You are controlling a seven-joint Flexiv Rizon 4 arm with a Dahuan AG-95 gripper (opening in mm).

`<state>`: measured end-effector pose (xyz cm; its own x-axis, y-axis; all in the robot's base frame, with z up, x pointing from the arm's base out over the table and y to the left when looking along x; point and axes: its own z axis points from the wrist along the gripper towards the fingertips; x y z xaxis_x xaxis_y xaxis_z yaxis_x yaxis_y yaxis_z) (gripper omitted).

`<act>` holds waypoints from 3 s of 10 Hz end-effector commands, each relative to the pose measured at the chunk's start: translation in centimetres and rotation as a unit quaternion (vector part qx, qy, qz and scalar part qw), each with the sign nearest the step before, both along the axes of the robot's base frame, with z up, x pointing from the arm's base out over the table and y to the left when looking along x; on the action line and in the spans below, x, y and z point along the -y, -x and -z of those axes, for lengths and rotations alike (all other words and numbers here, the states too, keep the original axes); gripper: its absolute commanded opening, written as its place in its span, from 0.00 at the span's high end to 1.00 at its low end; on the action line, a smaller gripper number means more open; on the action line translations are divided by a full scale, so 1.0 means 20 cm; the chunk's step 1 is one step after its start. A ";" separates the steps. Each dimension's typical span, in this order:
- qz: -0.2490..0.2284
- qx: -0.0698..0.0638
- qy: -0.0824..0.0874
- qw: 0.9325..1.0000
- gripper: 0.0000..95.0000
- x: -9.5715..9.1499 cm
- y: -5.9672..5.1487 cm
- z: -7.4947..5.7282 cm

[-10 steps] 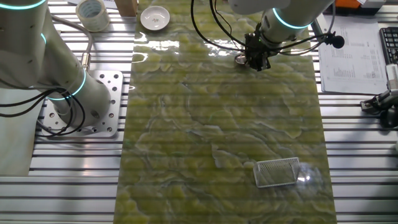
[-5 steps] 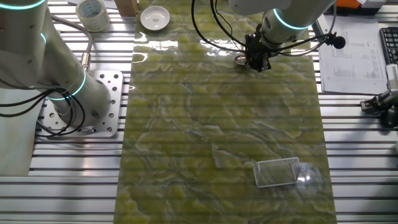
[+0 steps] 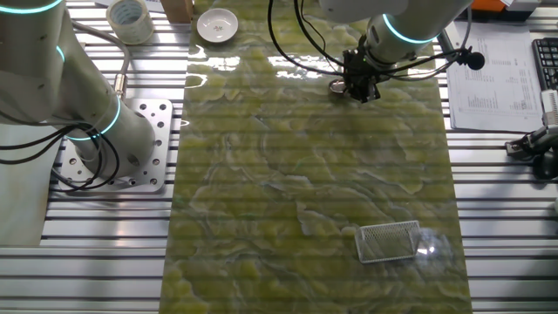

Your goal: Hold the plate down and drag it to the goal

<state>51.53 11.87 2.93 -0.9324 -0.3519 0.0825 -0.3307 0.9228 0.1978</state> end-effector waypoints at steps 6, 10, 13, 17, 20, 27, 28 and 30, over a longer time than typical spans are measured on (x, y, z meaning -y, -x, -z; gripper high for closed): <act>-0.011 0.007 0.013 1.000 1.00 0.01 0.01 0.00; -0.012 0.012 0.013 1.000 1.00 0.04 0.01 0.00; -0.015 0.014 0.012 1.000 1.00 0.06 0.01 0.00; -0.021 0.016 0.013 1.000 1.00 0.08 0.02 -0.01; -0.027 0.019 0.012 0.999 1.00 0.08 0.02 -0.01; -0.032 0.028 0.008 0.999 1.00 0.08 0.02 0.00; -0.032 0.029 0.008 0.999 1.00 0.07 0.02 0.00; -0.043 0.039 0.010 0.998 1.00 0.07 0.02 0.00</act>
